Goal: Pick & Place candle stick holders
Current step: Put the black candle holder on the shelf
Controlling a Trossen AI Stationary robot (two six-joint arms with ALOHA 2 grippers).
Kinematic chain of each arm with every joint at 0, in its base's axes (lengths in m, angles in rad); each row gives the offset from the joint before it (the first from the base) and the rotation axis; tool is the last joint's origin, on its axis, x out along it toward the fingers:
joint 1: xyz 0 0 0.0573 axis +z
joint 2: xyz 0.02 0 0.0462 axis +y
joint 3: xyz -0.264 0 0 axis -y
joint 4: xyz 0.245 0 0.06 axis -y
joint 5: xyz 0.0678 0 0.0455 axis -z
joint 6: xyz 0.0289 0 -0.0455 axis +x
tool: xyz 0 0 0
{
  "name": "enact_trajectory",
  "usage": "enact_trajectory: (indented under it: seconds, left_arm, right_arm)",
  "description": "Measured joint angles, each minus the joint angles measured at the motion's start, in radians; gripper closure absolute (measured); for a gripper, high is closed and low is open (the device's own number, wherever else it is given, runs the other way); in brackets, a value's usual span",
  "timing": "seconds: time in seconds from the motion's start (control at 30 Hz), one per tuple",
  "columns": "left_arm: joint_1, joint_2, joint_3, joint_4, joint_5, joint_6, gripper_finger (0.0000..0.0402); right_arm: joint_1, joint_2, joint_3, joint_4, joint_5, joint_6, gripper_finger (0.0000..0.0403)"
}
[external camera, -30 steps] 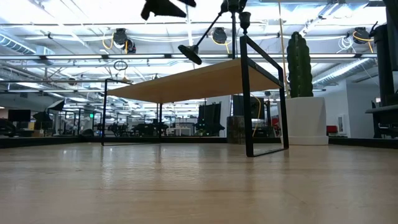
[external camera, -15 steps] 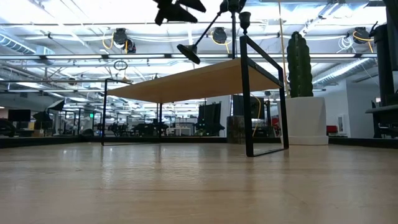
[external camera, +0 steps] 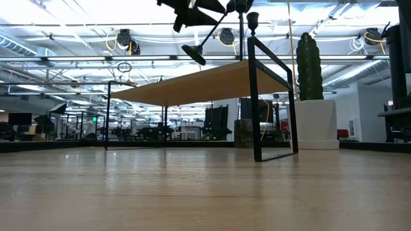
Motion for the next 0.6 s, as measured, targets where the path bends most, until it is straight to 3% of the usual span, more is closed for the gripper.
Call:
enact_trajectory:
  seconds: [0.6]
  left_arm:
    - [0.033, 0.014, 0.0, 0.019, 0.045, 0.022, 0.0181]
  right_arm:
    - [0.003, 0.0, 0.0, 0.026, -0.054, 0.0, 0.0393]
